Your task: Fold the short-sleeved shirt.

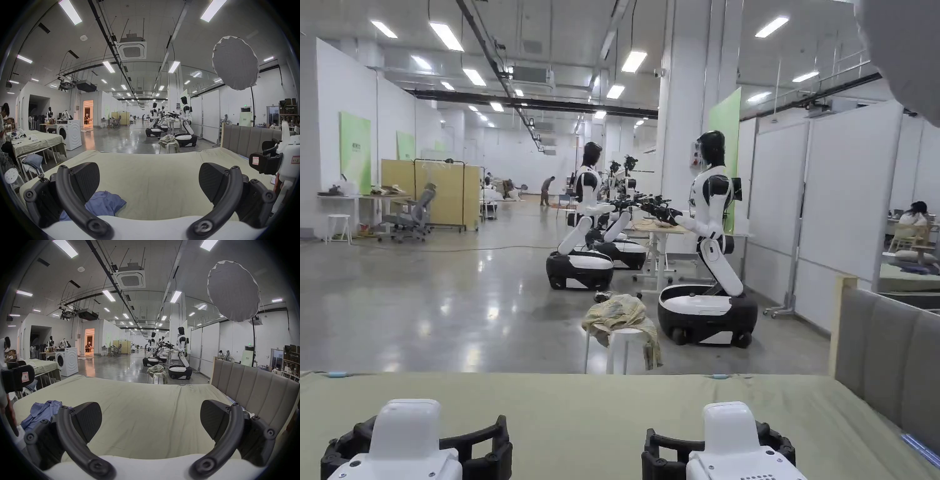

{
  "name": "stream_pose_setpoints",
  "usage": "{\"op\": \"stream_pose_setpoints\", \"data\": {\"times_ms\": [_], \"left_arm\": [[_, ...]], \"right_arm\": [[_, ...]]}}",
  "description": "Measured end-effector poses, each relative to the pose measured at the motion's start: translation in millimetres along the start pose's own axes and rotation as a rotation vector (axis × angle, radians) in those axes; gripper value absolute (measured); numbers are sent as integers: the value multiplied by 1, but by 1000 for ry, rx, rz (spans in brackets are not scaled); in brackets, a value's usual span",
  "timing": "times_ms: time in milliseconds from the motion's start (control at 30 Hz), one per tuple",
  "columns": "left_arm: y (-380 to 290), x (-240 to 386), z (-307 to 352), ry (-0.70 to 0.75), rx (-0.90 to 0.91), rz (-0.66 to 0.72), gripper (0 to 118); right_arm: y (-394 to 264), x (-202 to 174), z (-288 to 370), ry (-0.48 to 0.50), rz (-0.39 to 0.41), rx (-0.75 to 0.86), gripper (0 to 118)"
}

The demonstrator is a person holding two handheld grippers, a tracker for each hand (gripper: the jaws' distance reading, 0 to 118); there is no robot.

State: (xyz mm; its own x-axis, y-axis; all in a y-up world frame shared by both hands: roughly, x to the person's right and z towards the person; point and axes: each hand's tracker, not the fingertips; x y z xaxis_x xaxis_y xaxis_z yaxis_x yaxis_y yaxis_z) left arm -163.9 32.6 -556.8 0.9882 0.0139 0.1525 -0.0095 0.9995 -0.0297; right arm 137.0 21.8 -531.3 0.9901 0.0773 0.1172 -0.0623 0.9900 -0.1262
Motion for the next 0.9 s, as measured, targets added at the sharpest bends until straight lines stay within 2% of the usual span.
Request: {"op": "stream_pose_setpoints", "data": {"times_ms": [500,533,567,600,633,667,700,733,767,800,833,900], "left_arm": [[-1,1,-2,5,-24,3,118],[-1,1,-2,-10,-26,9,118],[-1,1,-2,-16,-26,12,118],[-1,1,-1,-26,-27,14,114],[-1,1,0,-42,-23,17,80],[-1,1,1,-68,-17,21,19],[0,1,2,-35,-1,0,3],[0,6,1,-16,-8,-23,3],[-1,5,0,97,6,-71,3],[0,3,2,-22,9,-13,3],[1,-1,2,-54,-11,27,3],[0,-1,0,-18,-17,10,3]], "right_arm": [[-3,2,-3,-11,-7,-11,118],[-3,3,-4,-13,-9,-12,113],[-3,4,-4,-11,-12,-12,102],[-3,5,-3,-11,-14,-11,77],[-3,5,-1,-10,-12,-6,26],[-2,4,0,-15,-6,-2,3],[-1,2,-1,-46,15,-10,3],[-2,1,-1,-71,20,-4,3],[-2,1,0,-57,13,-1,3],[-1,3,1,-34,3,-5,3],[-1,4,1,-25,-3,-10,3],[-3,3,3,-31,7,-5,3]]}}
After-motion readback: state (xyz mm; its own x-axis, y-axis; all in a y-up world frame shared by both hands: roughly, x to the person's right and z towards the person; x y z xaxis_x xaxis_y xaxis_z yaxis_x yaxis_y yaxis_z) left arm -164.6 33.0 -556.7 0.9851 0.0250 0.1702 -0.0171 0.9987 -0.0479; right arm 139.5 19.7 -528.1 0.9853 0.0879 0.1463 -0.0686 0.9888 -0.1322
